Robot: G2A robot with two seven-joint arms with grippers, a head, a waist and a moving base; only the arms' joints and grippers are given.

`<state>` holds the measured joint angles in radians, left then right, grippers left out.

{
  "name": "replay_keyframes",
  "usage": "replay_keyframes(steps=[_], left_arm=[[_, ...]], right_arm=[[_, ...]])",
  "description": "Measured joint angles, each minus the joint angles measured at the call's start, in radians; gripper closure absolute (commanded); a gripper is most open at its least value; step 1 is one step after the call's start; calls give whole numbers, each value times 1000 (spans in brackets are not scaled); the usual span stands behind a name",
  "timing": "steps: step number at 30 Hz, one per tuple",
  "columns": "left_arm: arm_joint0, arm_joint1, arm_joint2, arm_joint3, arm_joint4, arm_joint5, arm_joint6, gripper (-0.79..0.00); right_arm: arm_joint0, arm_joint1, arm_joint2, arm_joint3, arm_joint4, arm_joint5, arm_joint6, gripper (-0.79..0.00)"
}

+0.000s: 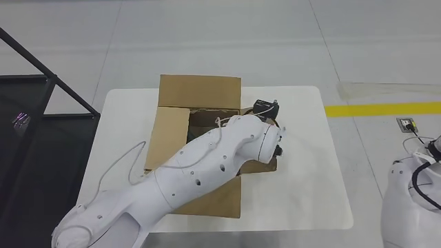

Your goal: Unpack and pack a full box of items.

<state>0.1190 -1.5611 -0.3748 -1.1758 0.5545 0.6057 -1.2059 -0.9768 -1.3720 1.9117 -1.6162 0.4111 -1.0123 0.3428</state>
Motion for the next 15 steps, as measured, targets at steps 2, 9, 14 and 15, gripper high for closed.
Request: replay_keyframes(steps=[2, 9, 14, 15], left_arm=[[-11, -17, 7, 30, 0, 3, 1, -785], [-41, -44, -1, 71, 10, 3, -6, -785], [-47, -38, -15, 88, 17, -17, -25, -785], [-47, -35, -20, 90, 15, -20, -28, -785]], right_arm=[[-2, 0, 1, 0, 0, 0, 0, 0], [3, -1, -7, 4, 0, 0, -1, 0], [17, -2, -20, 9, -3, 0, -2, 0], [19, -2, -22, 10, -3, 0, -2, 0]])
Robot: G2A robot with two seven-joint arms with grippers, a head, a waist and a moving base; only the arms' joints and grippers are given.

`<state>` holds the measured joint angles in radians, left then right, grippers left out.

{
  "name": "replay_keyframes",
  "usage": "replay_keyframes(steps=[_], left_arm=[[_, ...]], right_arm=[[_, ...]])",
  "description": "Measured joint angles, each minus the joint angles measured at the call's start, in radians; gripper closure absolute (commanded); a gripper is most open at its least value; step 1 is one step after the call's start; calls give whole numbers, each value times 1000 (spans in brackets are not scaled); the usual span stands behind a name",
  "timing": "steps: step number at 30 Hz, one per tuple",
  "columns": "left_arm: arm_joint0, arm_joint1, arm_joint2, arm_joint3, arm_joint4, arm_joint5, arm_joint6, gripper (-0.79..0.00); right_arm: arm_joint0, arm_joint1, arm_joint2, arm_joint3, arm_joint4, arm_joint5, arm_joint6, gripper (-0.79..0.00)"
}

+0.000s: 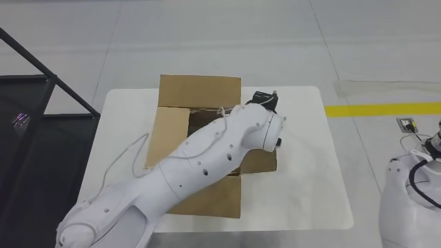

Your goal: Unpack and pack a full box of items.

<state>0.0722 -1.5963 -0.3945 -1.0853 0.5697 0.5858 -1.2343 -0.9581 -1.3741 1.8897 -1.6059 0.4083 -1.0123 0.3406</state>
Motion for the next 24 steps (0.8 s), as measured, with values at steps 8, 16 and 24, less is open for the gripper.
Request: replay_keyframes(steps=[8, 16, 24], left_arm=[[41, 18, -63, -57, -33, 23, 23, -785], [65, 8, -47, -40, -12, 0, 0, -785], [40, -24, -23, 48, -1, -9, -9, -785]], right_arm=[[2, -1, -4, 2, 3, 0, 3, 0], [-18, -2, 9, -10, 9, 0, 2, 0], [-30, -4, 19, -12, 15, 0, 4, 0]])
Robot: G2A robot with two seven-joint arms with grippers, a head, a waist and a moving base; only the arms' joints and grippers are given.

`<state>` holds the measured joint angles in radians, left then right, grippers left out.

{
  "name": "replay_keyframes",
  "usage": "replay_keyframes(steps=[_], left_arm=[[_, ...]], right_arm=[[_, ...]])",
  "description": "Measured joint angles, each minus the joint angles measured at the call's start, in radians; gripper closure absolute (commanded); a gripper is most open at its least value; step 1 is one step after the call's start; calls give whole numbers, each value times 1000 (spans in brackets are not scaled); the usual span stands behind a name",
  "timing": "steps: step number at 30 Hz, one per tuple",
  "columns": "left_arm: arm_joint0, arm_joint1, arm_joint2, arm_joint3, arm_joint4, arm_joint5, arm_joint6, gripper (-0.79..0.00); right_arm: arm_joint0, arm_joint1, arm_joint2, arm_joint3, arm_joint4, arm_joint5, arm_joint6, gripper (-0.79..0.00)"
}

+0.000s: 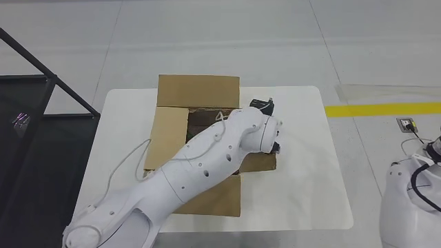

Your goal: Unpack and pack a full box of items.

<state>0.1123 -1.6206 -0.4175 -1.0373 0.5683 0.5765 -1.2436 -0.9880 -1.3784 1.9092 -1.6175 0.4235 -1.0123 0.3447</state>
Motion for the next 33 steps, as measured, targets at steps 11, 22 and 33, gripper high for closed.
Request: replay_keyframes(steps=[11, 22, 33], left_arm=[[-22, 17, -15, -33, 29, -16, -16, -785], [7, 67, -39, -107, 40, -16, -16, -785], [9, 59, 7, -115, -2, -8, -8, -785]], right_arm=[[18, -3, -8, 13, 21, 0, 17, 0], [25, -6, -12, 20, 32, 0, 34, 0], [13, -12, -5, 10, 30, 0, 33, 0]])
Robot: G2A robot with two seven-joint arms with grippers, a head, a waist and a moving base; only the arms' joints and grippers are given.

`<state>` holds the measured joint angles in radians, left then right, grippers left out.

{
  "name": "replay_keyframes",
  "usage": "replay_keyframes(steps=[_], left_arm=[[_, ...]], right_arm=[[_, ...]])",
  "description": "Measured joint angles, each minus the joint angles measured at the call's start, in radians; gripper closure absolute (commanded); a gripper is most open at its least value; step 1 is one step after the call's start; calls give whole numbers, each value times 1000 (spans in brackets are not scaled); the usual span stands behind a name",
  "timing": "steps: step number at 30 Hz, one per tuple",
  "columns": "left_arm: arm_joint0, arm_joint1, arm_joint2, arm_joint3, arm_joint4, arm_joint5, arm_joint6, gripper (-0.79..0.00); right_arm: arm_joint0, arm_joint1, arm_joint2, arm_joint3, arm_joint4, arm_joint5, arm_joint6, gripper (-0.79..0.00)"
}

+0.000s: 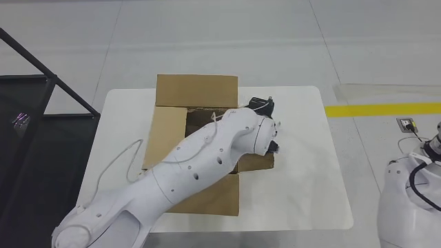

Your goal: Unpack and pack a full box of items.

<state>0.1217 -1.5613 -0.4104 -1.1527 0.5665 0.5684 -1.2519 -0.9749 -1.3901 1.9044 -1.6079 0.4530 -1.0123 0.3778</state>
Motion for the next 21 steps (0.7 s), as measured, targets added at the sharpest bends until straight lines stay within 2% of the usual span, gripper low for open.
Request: replay_keyframes(steps=[5, 8, 16, 21], left_arm=[[-38, -28, 47, 34, -18, -1, -1, -785], [-51, -41, 45, 33, -54, 20, 20, -785], [-50, -42, 42, 29, -62, 21, 23, -785], [-19, -40, 14, 10, -61, 9, 66, -785]], right_arm=[[-6, -2, 5, 3, 4, 0, 1, 0], [-8, -4, 6, 6, 8, 0, 3, 0], [-4, -8, 5, 15, 19, 0, 16, 0], [-1, -11, 2, 17, 19, 0, 24, 0]])
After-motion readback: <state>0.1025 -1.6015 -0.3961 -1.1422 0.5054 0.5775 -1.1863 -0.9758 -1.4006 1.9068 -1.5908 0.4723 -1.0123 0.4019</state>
